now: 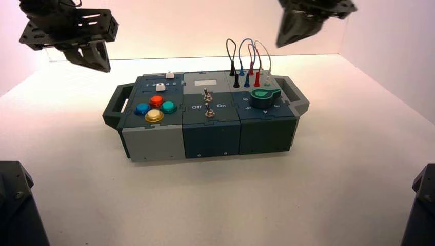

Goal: Flip the bottom switch on with the right gripper.

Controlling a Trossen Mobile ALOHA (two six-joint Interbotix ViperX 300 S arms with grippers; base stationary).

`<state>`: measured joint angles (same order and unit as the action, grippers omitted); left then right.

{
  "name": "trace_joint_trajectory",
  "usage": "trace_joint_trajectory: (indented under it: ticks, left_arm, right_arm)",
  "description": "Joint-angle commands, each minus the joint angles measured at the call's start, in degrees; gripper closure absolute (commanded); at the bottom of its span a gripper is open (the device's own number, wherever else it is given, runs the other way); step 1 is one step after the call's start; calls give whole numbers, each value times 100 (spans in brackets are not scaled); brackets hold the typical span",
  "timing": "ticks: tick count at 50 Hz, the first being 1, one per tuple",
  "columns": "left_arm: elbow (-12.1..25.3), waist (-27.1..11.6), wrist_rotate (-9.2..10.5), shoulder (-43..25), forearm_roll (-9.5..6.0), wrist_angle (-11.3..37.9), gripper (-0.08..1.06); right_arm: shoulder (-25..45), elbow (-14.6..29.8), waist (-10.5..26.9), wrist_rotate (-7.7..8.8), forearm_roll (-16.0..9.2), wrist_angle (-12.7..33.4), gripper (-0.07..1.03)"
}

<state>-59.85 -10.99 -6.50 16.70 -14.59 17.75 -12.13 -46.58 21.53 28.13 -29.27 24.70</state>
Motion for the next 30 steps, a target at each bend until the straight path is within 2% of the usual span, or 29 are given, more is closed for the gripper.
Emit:
trace_joint_trajectory:
  ticks: [1, 8, 19, 30]
  left_arm:
    - [97, -44, 18, 149, -53, 185, 101]
    - [44, -167, 18, 176, -62, 202, 101]
    - [44, -378, 18, 123, -185, 316, 101]
    - [79, -378, 18, -176, -202, 387, 101]
  right_arm:
    - [-88, 211, 316, -9, -62, 88, 99]
    - [-105, 246, 545, -9, -141, 123, 99]
    - [-70, 220, 949, -9, -387, 149, 99]
    - [9, 237, 1274, -9, -519, 149, 99]
